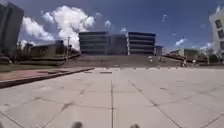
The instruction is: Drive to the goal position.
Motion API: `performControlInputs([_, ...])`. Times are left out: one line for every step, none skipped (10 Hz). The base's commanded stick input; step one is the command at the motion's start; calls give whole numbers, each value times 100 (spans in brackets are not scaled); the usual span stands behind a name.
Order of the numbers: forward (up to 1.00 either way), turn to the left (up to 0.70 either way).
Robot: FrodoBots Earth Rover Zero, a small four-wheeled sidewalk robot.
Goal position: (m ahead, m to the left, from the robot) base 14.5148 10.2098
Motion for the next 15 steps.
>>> performControlInputs([70, 0])
performControlInputs([70, 0])
performControlInputs([70, 0])
performControlInputs([70, 0])
performControlInputs([70, 0])
performControlInputs([70, 0])
performControlInputs([70, 0])
performControlInputs([70, 0])
performControlInputs([70, 0])
performControlInputs([70, 0])
performControlInputs([70, 0])
performControlInputs([70, 0])
performControlInputs([70, 0])
performControlInputs([70, 0])
performControlInputs([70, 0])
